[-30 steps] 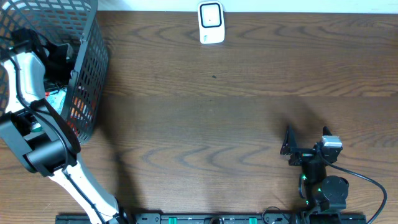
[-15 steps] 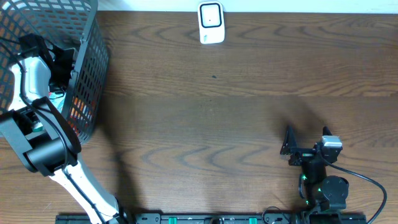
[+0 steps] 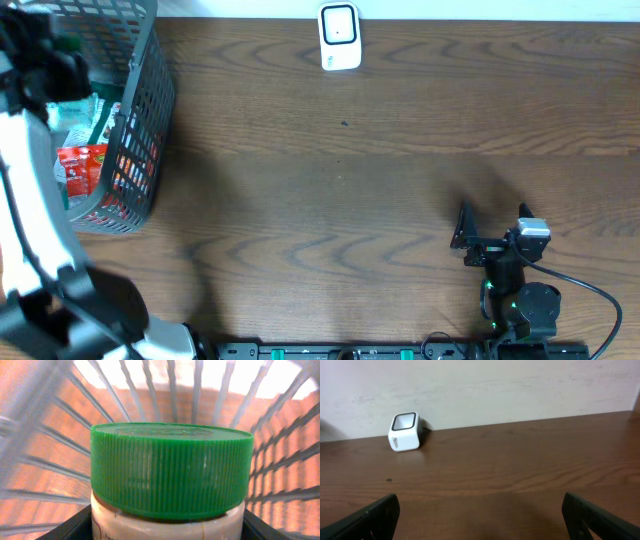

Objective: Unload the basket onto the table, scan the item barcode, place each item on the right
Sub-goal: 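Lift the jar out and place it on the table center with left gripper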

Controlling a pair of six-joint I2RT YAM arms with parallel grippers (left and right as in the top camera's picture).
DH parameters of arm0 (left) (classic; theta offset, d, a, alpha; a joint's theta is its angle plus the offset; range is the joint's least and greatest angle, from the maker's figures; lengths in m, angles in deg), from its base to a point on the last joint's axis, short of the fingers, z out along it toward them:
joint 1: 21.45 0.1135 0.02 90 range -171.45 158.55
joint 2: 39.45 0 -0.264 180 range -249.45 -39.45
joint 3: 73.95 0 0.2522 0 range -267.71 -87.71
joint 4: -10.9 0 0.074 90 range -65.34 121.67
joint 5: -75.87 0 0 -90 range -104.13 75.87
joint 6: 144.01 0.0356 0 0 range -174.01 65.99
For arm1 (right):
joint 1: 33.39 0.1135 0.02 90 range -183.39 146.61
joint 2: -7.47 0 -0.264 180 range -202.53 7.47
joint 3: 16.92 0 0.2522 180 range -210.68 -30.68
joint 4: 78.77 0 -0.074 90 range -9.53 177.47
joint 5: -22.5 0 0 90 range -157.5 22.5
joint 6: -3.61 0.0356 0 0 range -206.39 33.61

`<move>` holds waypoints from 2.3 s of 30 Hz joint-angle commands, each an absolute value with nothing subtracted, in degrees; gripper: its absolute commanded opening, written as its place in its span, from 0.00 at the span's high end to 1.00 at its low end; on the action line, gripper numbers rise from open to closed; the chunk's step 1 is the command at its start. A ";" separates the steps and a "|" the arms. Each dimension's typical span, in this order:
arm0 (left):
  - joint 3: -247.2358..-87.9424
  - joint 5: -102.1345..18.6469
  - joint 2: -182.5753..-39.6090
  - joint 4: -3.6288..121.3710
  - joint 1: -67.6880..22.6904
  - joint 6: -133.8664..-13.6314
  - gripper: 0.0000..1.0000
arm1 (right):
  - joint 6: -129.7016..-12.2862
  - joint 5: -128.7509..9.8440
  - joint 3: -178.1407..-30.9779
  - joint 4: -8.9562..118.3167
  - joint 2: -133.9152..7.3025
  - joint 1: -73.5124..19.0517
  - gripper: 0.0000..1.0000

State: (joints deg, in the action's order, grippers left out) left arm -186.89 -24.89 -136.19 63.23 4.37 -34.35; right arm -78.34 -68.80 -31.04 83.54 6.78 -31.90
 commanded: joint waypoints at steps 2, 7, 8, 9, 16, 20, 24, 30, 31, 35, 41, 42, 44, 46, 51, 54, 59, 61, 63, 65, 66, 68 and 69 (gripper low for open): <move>-188.66 -25.22 -125.77 62.23 4.44 -45.26 0.39 | -78.75 -69.34 -31.00 83.37 7.02 -32.22 0.01; -188.66 -35.65 -116.90 74.05 1.64 -59.73 0.39 | -78.77 -69.34 -31.00 83.37 7.02 -32.22 0.01; -188.64 -36.02 -115.52 78.31 -1.46 -60.58 0.39 | -78.75 -69.34 -31.00 83.37 7.02 -32.22 0.01; -188.53 -36.00 -115.02 80.35 -3.34 -60.58 0.39 | -78.75 -69.34 -31.00 83.37 7.02 -32.22 0.01; -184.38 -32.19 -115.43 87.97 -21.00 -65.80 0.39 | -78.75 -69.34 -31.00 83.37 7.02 -32.22 0.01; -177.10 -27.01 -117.79 84.76 -33.04 -70.52 0.39 | -78.75 -69.34 -31.00 83.37 7.02 -32.22 0.01; -168.83 -24.26 -123.41 77.37 -44.06 -75.46 0.39 | -78.75 -69.34 -31.00 83.37 7.02 -32.22 0.01; -164.84 -24.28 -137.33 67.32 -55.49 -79.73 0.39 | -78.75 -69.32 -31.00 83.37 7.02 -32.22 0.01; -164.84 -24.11 -139.43 66.23 -56.78 -79.90 0.39 | -78.75 -69.34 -31.00 83.37 7.02 -32.22 0.01; -164.84 -23.89 -146.25 61.94 -60.52 -80.54 0.39 | -78.75 -69.34 -31.00 83.37 7.02 -32.22 0.01; -164.84 -23.67 -153.31 57.35 -62.53 -81.26 0.39 | -78.75 -69.34 -31.00 83.37 7.02 -32.22 0.01; -164.84 -23.69 -153.90 56.85 -62.53 -81.34 0.39 | -78.75 -69.34 -31.00 83.37 7.02 -32.22 0.01; -164.84 -23.67 -154.66 56.00 -62.53 -81.34 0.38 | -78.75 -69.34 -31.00 83.37 7.02 -32.22 0.01; -164.84 -23.67 -154.99 55.21 -62.53 -81.32 0.29 | -78.75 -69.34 -31.00 83.37 7.02 -32.22 0.01; -164.86 -23.69 -154.97 54.51 -62.53 -81.30 0.06 | -78.75 -69.34 -31.00 83.37 7.02 -32.22 0.01; -164.99 -23.69 -154.84 54.51 -62.53 -81.30 0.05 | -78.75 -69.34 -31.00 83.37 7.02 -32.22 0.01; -166.37 -21.22 -153.16 54.55 -62.51 -79.57 0.04 | -78.75 -69.34 -31.00 83.37 7.02 -32.22 0.01; -166.39 -18.27 -151.93 54.53 -62.51 -79.57 0.04 | -78.75 -69.34 -31.00 83.37 7.02 -32.22 0.01; -166.39 -15.52 -150.71 54.53 -62.51 -78.98 0.04 | -78.75 -69.34 -31.00 83.37 7.02 -32.22 0.01; -166.39 -12.65 -149.33 54.51 -62.51 -77.96 0.04 | -78.75 -69.34 -31.00 83.37 7.02 -32.22 0.01; -166.39 -11.38 -148.28 54.49 -62.51 -77.24 0.04 | -78.75 -69.34 -31.00 83.37 7.02 -32.22 0.01; -166.39 -11.03 -147.19 54.45 -62.51 -76.75 0.04 | -78.75 -69.34 -31.00 83.37 7.02 -32.22 0.01; -166.39 -11.03 -146.53 54.47 -62.51 -76.75 0.04 | -78.75 -69.34 -31.00 83.37 7.02 -32.22 0.01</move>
State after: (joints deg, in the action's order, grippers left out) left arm -164.73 -14.82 -149.88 54.51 -62.70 -78.66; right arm -78.34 -68.80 -31.04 83.54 6.78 -31.90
